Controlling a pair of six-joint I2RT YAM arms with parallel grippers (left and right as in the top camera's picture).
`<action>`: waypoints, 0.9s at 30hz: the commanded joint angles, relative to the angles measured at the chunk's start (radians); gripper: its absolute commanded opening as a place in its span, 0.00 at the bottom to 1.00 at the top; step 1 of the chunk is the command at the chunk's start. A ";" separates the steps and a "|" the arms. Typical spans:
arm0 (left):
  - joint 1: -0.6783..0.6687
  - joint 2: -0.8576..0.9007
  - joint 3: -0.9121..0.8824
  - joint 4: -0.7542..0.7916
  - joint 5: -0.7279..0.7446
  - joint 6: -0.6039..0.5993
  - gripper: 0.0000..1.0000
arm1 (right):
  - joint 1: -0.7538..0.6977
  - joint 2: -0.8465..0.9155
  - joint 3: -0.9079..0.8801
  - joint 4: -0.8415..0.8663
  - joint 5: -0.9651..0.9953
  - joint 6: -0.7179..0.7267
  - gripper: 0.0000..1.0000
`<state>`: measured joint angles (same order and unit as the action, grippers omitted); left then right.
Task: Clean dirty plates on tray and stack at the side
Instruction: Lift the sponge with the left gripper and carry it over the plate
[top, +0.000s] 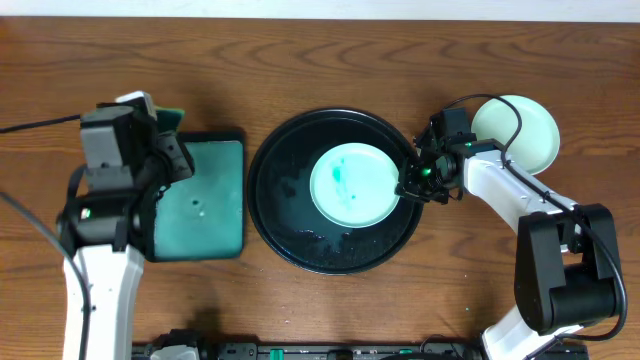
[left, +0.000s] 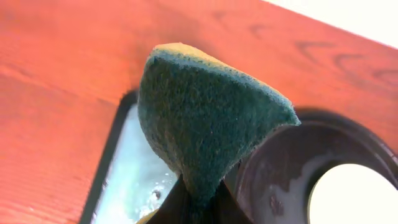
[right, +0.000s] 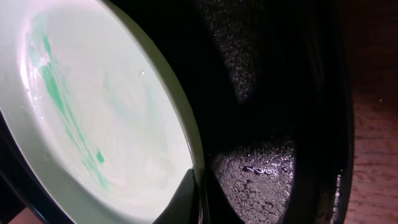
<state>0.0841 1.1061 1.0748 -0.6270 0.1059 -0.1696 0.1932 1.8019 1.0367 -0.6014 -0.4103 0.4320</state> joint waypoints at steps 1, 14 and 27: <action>0.002 -0.054 0.010 0.015 -0.017 0.047 0.07 | 0.005 0.005 -0.002 0.003 -0.005 -0.022 0.01; 0.002 -0.062 0.010 0.010 -0.016 0.069 0.07 | 0.005 0.005 -0.002 0.004 -0.005 -0.022 0.01; 0.002 0.068 0.010 -0.068 0.035 -0.023 0.07 | 0.023 0.005 -0.002 -0.011 -0.005 0.069 0.01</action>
<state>0.0841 1.1217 1.0748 -0.6834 0.1032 -0.1410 0.1951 1.8019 1.0367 -0.6121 -0.4091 0.4503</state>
